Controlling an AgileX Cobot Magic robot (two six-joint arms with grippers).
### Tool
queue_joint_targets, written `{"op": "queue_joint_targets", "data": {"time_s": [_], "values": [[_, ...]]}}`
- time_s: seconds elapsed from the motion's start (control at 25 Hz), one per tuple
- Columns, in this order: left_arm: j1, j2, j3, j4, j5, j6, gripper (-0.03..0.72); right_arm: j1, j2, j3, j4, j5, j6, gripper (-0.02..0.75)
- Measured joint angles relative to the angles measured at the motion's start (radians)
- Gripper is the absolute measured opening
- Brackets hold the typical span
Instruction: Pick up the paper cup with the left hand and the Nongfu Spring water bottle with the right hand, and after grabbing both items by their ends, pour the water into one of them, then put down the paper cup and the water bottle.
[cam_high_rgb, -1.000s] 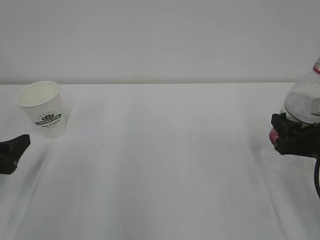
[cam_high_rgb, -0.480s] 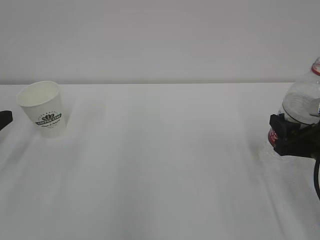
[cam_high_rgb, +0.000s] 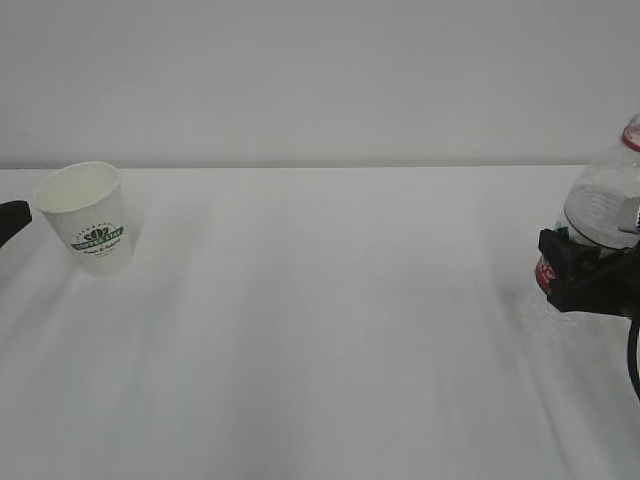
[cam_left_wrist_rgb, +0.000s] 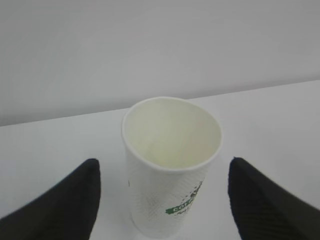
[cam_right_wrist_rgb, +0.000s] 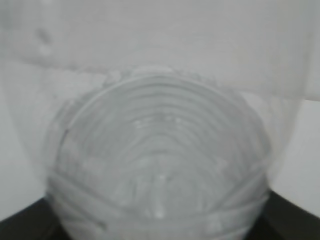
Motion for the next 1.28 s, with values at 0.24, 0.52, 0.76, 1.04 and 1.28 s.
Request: {"op": "queue_joint_targets", "data": {"time_s": [0.24, 0.52, 0.76, 1.04, 1.28], "values": [[0.0, 0.002, -0.002, 0.065, -0.019, -0.004, 0.579, 0.0, 0.0, 0.0, 0.0, 0.0, 0.0, 0.485], [-0.034, 0.084, -0.002, 0.108, 0.0, 0.089, 0.579, 0.0, 0.0, 0.0, 0.0, 0.0, 0.0, 0.485], [-0.047, 0.11, -0.005, -0.034, -0.028, 0.195, 0.586, 0.0, 0.0, 0.0, 0.0, 0.0, 0.0, 0.485], [-0.075, 0.124, -0.005, -0.049, -0.027, 0.216, 0.62, 0.0, 0.0, 0.0, -0.002, 0.004, 0.0, 0.485], [-0.099, 0.193, -0.005, -0.111, -0.023, 0.235, 0.638, 0.0, 0.0, 0.0, -0.009, 0.004, 0.0, 0.485]]}}
